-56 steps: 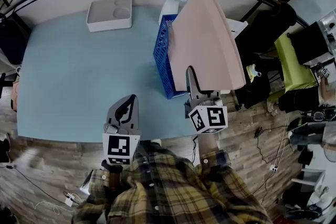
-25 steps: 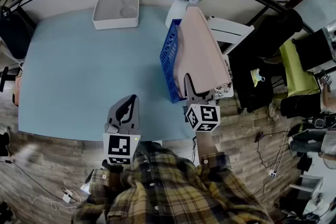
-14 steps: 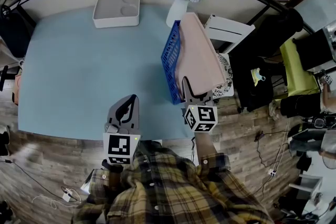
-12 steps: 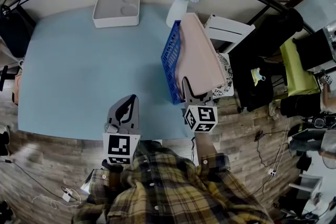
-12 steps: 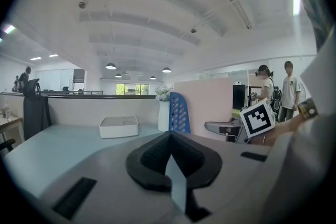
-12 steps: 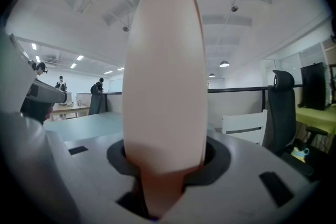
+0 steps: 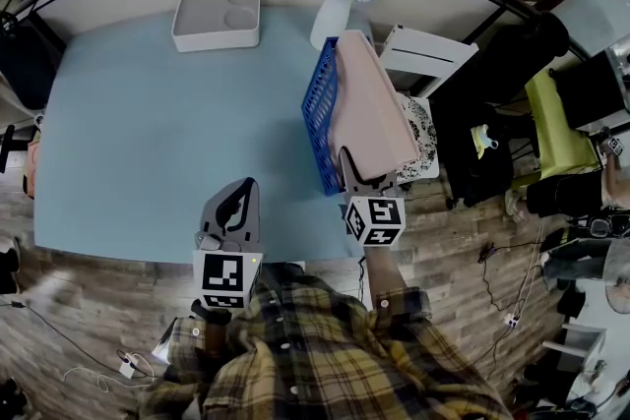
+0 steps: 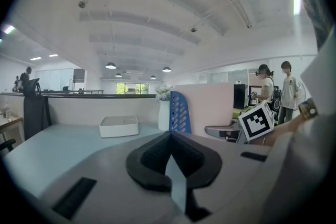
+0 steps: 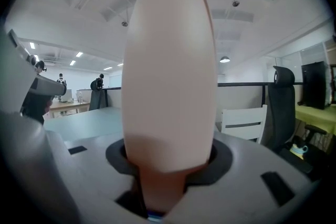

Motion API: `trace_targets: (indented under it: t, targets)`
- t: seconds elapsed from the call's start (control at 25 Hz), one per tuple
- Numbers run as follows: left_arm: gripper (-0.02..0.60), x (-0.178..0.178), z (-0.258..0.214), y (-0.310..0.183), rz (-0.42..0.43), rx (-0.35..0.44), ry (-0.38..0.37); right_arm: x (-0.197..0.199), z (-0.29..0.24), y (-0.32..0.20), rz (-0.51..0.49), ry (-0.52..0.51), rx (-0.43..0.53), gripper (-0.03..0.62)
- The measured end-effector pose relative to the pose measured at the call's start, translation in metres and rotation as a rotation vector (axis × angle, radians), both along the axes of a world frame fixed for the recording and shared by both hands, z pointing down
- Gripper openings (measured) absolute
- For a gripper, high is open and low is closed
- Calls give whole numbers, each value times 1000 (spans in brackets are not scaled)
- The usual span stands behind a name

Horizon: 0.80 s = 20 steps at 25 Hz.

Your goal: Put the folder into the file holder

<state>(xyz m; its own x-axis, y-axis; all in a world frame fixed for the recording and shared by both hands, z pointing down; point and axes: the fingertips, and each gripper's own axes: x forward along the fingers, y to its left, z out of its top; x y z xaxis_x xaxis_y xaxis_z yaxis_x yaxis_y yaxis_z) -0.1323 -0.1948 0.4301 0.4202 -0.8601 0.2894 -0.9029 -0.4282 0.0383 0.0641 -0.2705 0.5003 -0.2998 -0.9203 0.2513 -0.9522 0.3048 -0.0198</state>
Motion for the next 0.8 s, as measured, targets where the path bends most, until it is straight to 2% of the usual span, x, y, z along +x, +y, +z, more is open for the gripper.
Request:
trace_targets:
  t: [0.48,0.8]
  targets:
    - [-8,2,1,4,7,2,-3,-7,5,1,-35,22,-35,216]
    - [-8,2,-2,5,7,5,-4,-3,-2,0,-23,21,-31,236]
